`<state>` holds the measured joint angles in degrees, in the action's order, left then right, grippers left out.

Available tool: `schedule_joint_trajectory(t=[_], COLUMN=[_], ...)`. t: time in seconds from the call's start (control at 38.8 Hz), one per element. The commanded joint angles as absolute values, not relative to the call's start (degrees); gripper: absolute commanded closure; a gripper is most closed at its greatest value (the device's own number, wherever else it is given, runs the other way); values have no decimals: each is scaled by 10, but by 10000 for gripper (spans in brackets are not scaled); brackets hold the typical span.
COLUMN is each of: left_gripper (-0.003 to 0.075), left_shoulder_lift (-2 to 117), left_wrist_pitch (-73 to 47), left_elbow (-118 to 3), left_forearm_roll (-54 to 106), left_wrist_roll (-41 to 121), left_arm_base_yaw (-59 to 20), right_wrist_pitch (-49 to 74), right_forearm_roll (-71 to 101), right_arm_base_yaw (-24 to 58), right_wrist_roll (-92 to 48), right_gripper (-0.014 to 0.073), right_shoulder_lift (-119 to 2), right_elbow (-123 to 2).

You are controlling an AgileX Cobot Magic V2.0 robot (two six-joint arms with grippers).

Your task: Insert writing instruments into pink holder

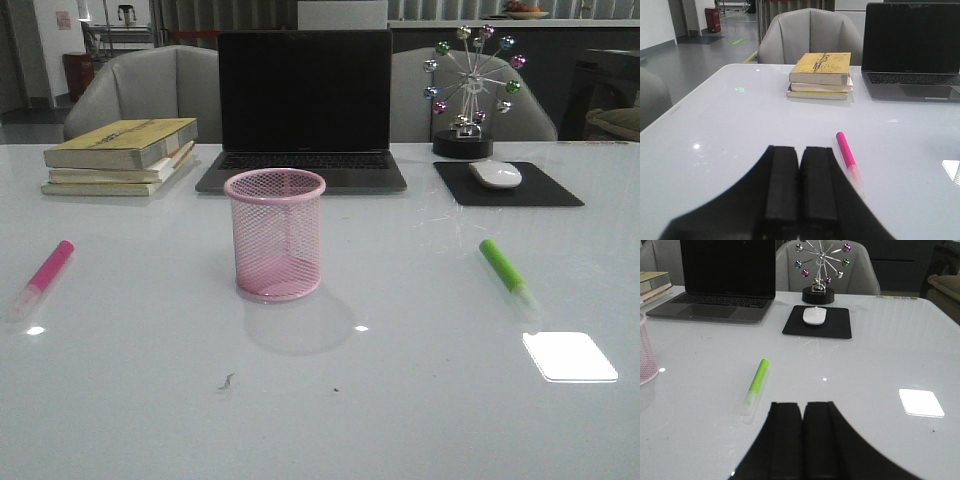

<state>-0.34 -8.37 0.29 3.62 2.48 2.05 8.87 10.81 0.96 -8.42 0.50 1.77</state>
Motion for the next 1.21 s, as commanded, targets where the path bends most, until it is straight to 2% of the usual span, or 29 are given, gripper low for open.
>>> schedule_joint_trajectory(t=[0.0, 0.18, 0.28, 0.41, 0.67, 0.82, 1.0, 1.18], left_gripper=[629, 629, 629, 629, 629, 629, 629, 629], left_shoulder_lift=[-15, -15, -15, -15, -14, 0, 76, 193], left_wrist_pitch=[-33, 3, 68, 84, 82, 21, 11, 8], left_elbow=[5, 4, 2, -34, -171, -243, -320, -339], left_forearm_roll=[38, 46, 46, 46, 46, 42, 40, 40], left_wrist_roll=[20, 20, 20, 20, 20, 20, 21, 21], left_arm_base_yaw=[17, 17, 17, 17, 17, 17, 17, 17], right_wrist_pitch=[14, -9, -63, -116, 16, 68, 82, 114], right_forearm_roll=[103, 103, 122, 153, 153, 153, 153, 153], right_arm_base_yaw=[9, 9, 10, 10, 10, 9, 9, 9], right_wrist_roll=[-86, -86, -86, -86, -86, -86, -86, -86], right_gripper=[536, 536, 536, 536, 536, 536, 536, 536], right_shoulder_lift=[16, 16, 16, 16, 1, -69, -180, -269], right_elbow=[18, 18, 14, -31, -211, -299, -378, -385])
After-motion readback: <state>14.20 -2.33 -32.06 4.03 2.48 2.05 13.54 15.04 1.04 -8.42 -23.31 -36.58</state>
